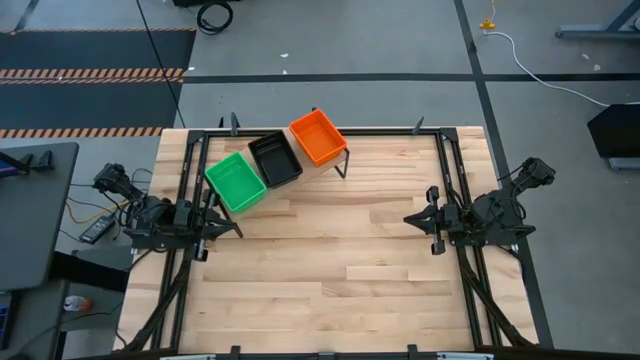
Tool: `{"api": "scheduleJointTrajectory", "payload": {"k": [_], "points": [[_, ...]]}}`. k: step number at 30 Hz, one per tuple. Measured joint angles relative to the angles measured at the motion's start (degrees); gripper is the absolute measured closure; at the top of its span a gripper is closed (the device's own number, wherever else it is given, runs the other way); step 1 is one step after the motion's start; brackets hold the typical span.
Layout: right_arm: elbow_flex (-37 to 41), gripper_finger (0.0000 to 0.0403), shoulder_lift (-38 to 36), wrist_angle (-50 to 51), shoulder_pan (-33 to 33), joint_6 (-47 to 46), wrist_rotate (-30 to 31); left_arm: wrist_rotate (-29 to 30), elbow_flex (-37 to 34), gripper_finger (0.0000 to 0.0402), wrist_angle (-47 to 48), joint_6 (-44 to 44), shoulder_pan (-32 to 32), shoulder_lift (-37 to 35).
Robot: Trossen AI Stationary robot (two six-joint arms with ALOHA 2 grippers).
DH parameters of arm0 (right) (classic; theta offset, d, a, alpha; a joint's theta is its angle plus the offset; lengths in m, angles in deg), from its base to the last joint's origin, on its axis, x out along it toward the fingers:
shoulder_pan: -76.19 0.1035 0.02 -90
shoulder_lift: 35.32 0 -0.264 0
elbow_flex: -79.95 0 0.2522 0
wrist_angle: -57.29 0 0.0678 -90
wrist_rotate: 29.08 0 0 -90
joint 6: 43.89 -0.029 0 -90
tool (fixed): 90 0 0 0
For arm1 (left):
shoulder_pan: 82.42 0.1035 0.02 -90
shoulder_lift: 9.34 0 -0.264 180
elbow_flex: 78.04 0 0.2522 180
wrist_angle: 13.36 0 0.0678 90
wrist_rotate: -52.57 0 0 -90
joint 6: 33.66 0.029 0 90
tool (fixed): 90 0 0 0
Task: Stack baskets on shelf by color
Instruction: Return to Home Position
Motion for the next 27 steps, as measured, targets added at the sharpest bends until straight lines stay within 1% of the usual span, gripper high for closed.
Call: {"api": "scheduleJointTrajectory", "payload": {"k": [6,15,23,27], "points": [[0.00,0.0378,0.00,0.00,0.00,0.00,0.01,0.00,0.01,0.0368,0.00,0.00,0.00,0.00],[0.00,0.0378,0.00,0.00,0.00,0.00,0.00,0.00,0.00,0.0378,0.00,0.00,0.00,0.00],[0.00,0.0378,0.00,0.00,0.00,0.00,0.02,0.02,0.00,0.0368,0.00,0.00,0.00,0.00],[0.00,0.0378,-0.01,0.00,0.00,0.00,0.00,0.00,-0.01,0.0370,0.00,0.00,0.00,-0.02]]}}
